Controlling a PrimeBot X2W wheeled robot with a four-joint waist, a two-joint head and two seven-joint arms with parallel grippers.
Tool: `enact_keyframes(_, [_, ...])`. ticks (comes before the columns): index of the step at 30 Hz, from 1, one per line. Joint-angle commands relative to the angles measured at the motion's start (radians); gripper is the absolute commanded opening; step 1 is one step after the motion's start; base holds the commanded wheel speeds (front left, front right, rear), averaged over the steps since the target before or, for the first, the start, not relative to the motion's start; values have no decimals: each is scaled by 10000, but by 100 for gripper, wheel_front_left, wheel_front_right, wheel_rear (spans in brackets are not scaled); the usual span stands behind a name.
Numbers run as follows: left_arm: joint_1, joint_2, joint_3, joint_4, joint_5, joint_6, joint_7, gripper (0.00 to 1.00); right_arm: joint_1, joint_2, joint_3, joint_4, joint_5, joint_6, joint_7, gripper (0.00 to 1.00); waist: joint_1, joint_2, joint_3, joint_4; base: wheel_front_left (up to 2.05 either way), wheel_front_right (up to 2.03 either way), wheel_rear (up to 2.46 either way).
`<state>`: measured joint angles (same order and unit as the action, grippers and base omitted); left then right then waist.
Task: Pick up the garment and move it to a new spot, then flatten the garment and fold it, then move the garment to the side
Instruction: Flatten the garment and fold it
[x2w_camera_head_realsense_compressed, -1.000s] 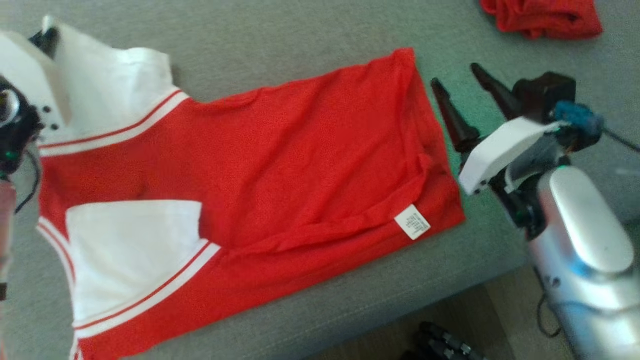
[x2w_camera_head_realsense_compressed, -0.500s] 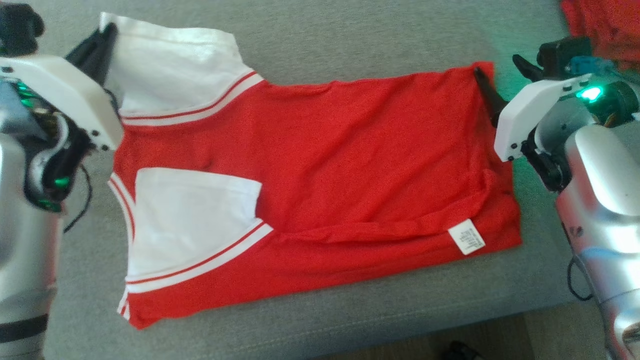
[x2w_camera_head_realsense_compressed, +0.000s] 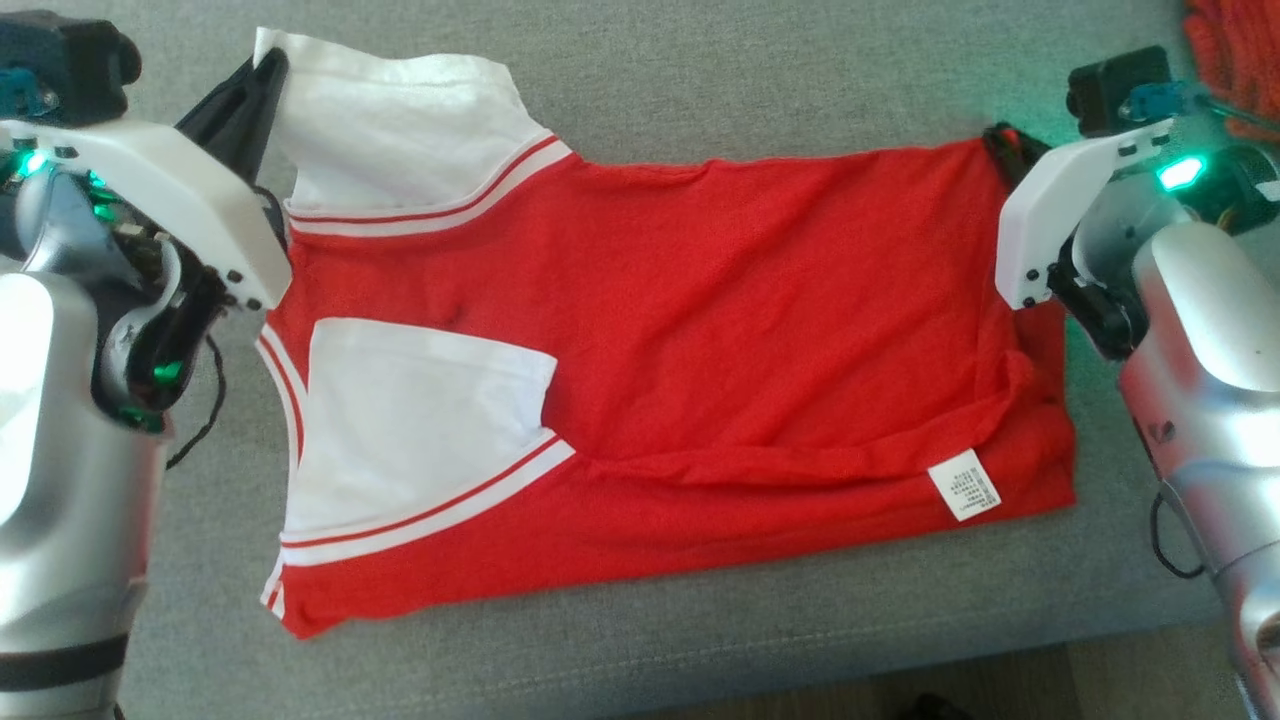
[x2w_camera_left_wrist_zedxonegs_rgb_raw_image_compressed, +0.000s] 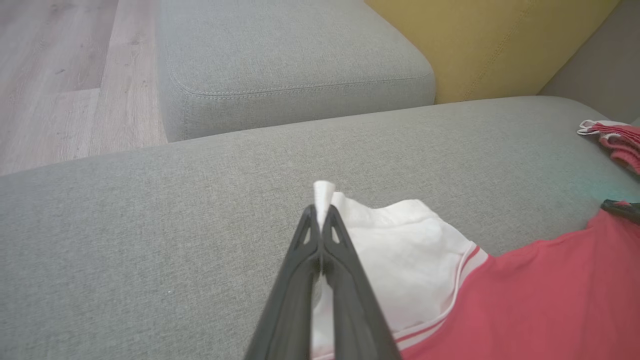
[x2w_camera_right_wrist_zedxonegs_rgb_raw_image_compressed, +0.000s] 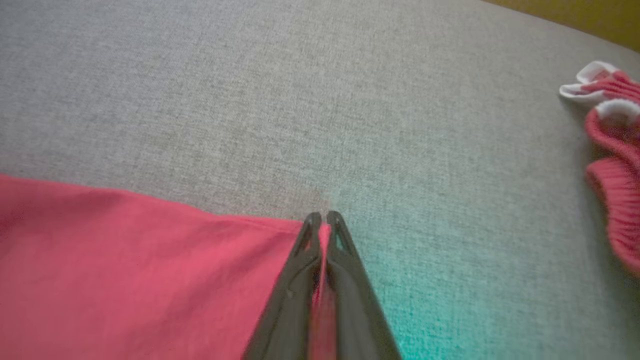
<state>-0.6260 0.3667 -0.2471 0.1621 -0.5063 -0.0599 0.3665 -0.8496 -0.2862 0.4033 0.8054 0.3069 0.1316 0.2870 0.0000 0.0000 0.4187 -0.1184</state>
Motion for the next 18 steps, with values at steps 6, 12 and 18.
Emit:
enact_keyframes(6, [-37, 403, 508, -515, -109, 87, -313, 0, -35, -318, 429, -231, 524, -9, -224, 0, 0, 0, -295, -78, 0, 0, 0])
enact_keyframes(12, [775, 299, 799, -1178, -316, 347, -796, 0, 604, -518, 451, -887, 1136, -9, -1166, 0, 0, 0, -816, -41, 0, 0, 0])
enact_keyframes(18, [2643, 114, 1112, -2508, -532, 869, -1204, 0, 2332, -871, 189, -2358, 1831, -9, -1837, 0, 0, 0, -1349, 56, 0, 0, 0])
